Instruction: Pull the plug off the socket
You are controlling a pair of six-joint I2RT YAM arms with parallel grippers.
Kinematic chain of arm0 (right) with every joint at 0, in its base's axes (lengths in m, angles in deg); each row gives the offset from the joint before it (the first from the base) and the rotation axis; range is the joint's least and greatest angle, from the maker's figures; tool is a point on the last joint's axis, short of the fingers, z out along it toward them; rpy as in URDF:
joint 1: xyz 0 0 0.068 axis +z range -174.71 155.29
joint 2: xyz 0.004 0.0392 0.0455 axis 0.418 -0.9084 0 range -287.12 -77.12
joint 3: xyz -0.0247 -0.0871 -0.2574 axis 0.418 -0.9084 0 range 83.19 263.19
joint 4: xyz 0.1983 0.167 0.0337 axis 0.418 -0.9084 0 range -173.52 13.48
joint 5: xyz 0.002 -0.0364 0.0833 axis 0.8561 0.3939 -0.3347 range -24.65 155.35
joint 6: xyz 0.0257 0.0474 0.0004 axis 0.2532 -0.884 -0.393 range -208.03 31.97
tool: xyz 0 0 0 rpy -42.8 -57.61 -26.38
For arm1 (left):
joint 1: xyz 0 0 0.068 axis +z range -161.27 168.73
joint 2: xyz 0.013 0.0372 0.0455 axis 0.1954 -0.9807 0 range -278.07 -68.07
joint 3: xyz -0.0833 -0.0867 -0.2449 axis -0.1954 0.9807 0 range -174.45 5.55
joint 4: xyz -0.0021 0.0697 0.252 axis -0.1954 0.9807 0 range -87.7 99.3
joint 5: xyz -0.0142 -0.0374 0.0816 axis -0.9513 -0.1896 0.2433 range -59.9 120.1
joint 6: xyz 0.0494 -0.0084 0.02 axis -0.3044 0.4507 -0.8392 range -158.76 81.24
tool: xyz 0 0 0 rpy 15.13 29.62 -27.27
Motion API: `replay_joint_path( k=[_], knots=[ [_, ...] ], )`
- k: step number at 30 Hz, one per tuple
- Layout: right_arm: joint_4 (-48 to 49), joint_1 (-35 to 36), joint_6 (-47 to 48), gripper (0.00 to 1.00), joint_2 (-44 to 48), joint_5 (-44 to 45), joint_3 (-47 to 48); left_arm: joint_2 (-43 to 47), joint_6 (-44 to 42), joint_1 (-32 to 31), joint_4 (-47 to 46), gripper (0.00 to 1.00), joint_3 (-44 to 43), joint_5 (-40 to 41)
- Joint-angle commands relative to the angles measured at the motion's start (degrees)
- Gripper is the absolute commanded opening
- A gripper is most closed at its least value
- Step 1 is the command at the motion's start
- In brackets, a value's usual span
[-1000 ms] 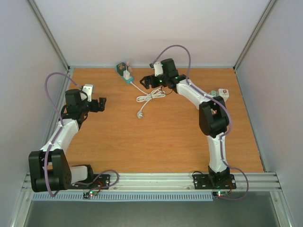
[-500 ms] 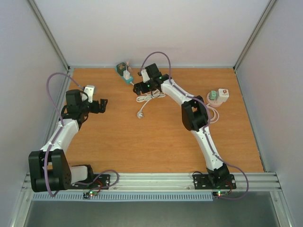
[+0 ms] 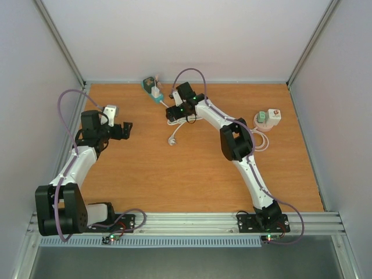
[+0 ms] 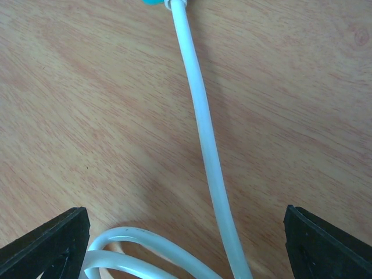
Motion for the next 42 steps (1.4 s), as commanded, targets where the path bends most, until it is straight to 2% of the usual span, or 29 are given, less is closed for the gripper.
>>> replay_joint_path(
  k=[1,9,13,25,42],
  knots=[
    [-4.82,1.54,0.67,0.90,-2.39,0.83,1.34,-0.58,-0.66,-0.13,-0.24,1.00,-1.16,-0.42],
    [-7.39,2.38,1.04,0.69,-1.98,-0.42,0.73,-0.59,-0.93,-0.12,0.00,1.00,-1.25,-0.52],
    [-8.25,2.55,1.06,0.63,-0.74,-1.46,-1.45,-0.42,-1.01,-0.12,0.09,1.00,-1.25,-0.66],
    [-6.41,2.58,1.68,0.61,7.59,-6.56,-17.53,-0.06,-0.80,-0.12,-0.20,1.00,-1.16,0.51],
    [0.16,2.94,7.91,0.60,27.24,-9.04,-50.16,0.96,-1.01,-0.13,0.13,1.00,-1.07,-0.87]
  ],
)
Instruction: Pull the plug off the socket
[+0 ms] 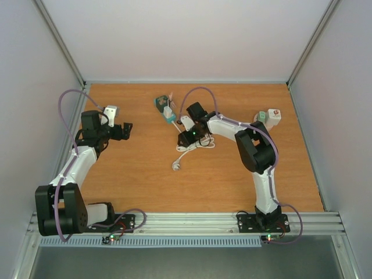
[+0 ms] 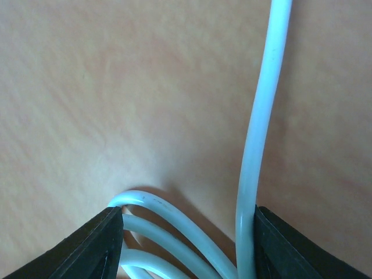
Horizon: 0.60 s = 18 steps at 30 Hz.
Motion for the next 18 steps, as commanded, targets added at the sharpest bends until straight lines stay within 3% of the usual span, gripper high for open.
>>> replay_joint_path(
  k=[1,11,18],
  knots=[
    [-4.40,0.93,3.28,0.61,3.64,-0.10,-9.54,1.01,-0.36,-0.16,-0.54,1.00,-1.07,-0.98],
    [0.24,0.63,7.46,0.64,16.67,3.43,-28.68,0.98,-0.62,-0.18,-0.55,1.00,-0.72,-2.67],
    [3.09,-2.44,9.00,0.64,23.08,3.70,-35.18,0.63,-0.56,-0.12,-0.52,1.00,-0.72,-3.16]
  ],
)
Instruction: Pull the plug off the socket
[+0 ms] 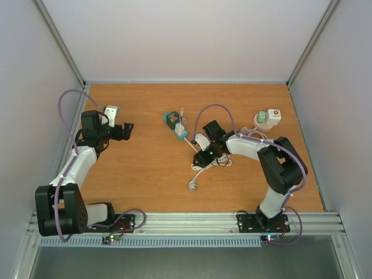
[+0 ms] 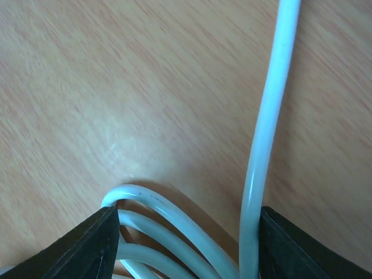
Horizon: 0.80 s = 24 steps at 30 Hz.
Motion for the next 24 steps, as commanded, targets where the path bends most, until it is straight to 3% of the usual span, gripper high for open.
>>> replay_joint_path(
  k=[1,10,24],
  knots=[
    [-3.06,-2.68,1.79,0.64,2.02,1.77,-3.76,0.55,-0.58,-0.12,-0.60,1.00,-0.72,-1.33],
    [9.99,-4.39,-1.07,0.73,7.40,-3.89,-2.92,0.68,-0.64,-0.12,-0.64,1.00,-0.68,-1.43],
    [19.32,-3.08,-5.38,0.76,-5.76,-3.58,8.66,0.78,-0.73,-0.12,-0.81,1.00,-0.55,-1.06]
  ],
)
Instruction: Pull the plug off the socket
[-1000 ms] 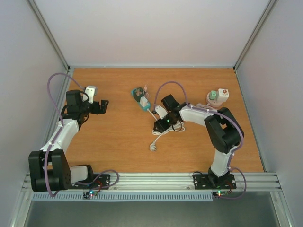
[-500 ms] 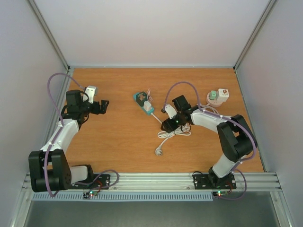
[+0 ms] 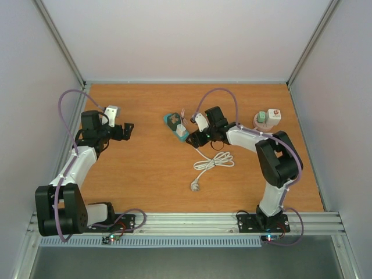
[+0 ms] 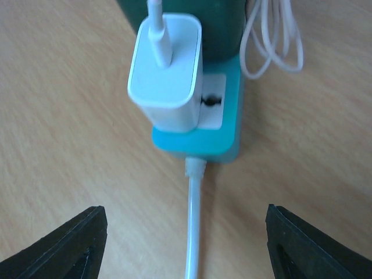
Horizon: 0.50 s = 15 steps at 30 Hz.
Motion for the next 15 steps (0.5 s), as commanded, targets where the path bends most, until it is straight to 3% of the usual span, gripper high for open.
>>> replay_joint_path(
  k=[1,15],
  knots=[
    [3.87,1.47,-0.77,0.76,-3.66,-0.14,3.44,0.79,-0.46,-0.12,-0.81,1.00,-0.55,-0.49],
    [8.58,4.90,-0.04,0.72,-11.12,6.40,7.48,0.26,-0.64,-0.12,-1.05,1.00,-0.29,-0.22]
  ],
)
